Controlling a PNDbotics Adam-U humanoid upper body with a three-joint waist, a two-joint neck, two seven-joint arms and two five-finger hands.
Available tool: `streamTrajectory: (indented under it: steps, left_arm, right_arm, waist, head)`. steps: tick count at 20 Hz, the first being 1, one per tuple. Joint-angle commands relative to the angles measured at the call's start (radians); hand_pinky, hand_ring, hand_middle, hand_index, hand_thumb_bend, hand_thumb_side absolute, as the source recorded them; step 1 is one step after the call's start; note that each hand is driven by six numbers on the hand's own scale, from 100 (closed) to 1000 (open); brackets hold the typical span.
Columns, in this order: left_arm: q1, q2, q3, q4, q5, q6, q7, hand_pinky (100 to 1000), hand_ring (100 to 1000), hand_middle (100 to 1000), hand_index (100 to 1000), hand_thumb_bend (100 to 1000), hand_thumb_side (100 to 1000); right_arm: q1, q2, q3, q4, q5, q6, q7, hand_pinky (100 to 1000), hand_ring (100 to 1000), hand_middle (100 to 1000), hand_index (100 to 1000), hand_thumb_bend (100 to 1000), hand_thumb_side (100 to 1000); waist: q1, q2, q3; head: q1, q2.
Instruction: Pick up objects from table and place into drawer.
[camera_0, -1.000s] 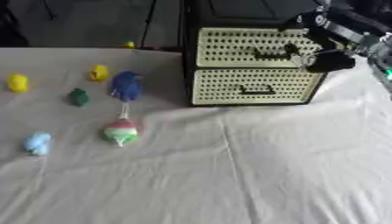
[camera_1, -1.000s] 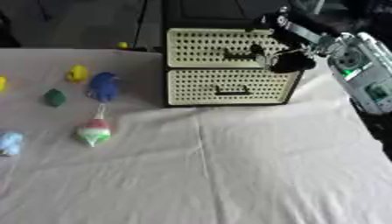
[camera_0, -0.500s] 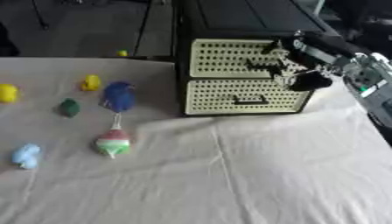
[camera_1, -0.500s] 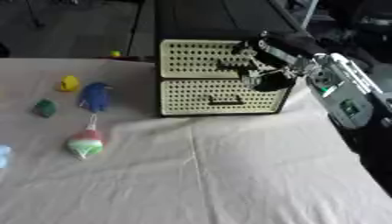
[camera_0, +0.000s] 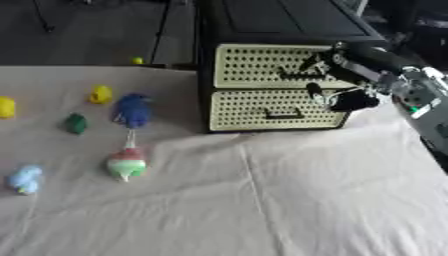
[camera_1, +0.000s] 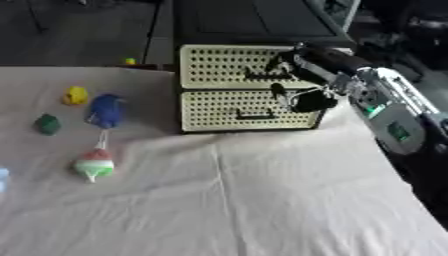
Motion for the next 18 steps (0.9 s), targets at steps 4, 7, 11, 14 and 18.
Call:
streamTrajectory:
  steps: [4, 7, 11, 14, 18]
  left_arm:
    - [-0.018, 0.001, -0.002, -0.013, 0.003, 0.0, -0.004, 694, 745, 670, 906, 100, 864]
    - [-0.018, 0.0, -0.002, -0.013, 0.003, 0.001, -0.005, 694, 746, 670, 907, 100, 865]
    - [-0.018, -0.001, -0.001, -0.013, 0.002, 0.003, -0.005, 695, 746, 670, 907, 100, 866]
    - [-0.017, -0.001, -0.001, -0.013, 0.002, 0.004, -0.005, 695, 746, 670, 907, 100, 866]
    - [-0.016, -0.001, 0.001, -0.013, 0.002, 0.008, -0.004, 695, 746, 670, 907, 100, 867]
  right_arm:
    - [-0.009, -0.022, -0.012, 0.05, 0.004, -0.023, 0.048, 118, 100, 100, 804, 100, 251]
    - [-0.007, -0.02, -0.012, 0.055, 0.003, -0.036, 0.064, 118, 100, 100, 781, 100, 247]
    - [-0.006, -0.024, -0.017, 0.035, 0.005, -0.04, 0.072, 118, 100, 100, 711, 100, 244]
    - [0.001, -0.03, -0.019, -0.002, 0.014, -0.034, 0.066, 118, 100, 100, 702, 100, 245]
    - [0.025, -0.034, -0.02, -0.073, 0.031, -0.016, 0.065, 118, 100, 100, 643, 100, 243]
  waist:
    - [0.002, -0.011, 0.002]
    - [0.001, -0.008, 0.002]
    - [-0.001, -0.006, -0.001]
    - [-0.001, -0.007, -0.004]
    - [0.0, -0.01, -0.013]
  head:
    - [-0.004, -0.02]
    - [-0.002, -0.018]
    - [0.0, -0.013]
    - [0.003, -0.01]
    - [0.01, -0.008]
